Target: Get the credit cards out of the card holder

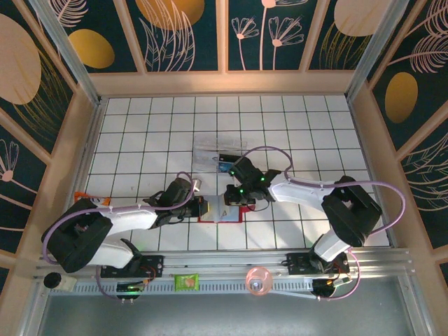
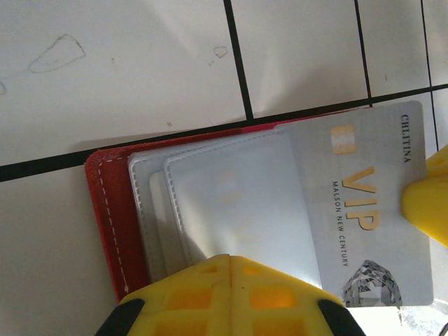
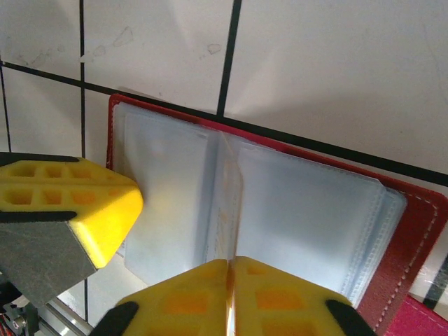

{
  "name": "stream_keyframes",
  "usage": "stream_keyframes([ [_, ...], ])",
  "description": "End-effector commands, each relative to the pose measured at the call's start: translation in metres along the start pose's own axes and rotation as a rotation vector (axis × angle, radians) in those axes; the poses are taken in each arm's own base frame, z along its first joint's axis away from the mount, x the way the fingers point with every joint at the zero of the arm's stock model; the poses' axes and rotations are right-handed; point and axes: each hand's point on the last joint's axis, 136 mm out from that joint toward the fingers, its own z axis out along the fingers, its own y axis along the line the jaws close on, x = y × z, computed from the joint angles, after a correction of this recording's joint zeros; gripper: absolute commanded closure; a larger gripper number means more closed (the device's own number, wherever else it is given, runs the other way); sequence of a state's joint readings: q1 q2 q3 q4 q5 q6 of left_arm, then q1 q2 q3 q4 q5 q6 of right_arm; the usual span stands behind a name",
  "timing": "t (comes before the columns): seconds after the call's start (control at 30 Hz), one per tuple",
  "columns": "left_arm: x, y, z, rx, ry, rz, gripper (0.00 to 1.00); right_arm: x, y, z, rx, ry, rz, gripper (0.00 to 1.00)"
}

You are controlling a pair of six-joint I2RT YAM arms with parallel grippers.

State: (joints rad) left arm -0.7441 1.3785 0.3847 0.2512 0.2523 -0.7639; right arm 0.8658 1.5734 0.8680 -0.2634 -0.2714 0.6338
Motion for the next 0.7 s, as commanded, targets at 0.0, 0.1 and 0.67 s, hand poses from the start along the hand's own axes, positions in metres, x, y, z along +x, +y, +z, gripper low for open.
stream_keyframes([
  [0.0,0.021,0.017,0.004,-0.047,0.077,-0.03,1.0,0.005,0.0,0.008,-0.011,0.016,-0.01,0.85],
  [0.1,0.022,0.018,0.004,-0.046,0.079,-0.031,1.0,0.006,-0.001,0.011,-0.013,0.02,-0.008,0.83],
  [0.67,0.011,0.013,0.0,-0.059,0.048,-0.015,1.0,-0.026,0.026,-0.054,-0.029,-0.156,-0.246,1.0],
])
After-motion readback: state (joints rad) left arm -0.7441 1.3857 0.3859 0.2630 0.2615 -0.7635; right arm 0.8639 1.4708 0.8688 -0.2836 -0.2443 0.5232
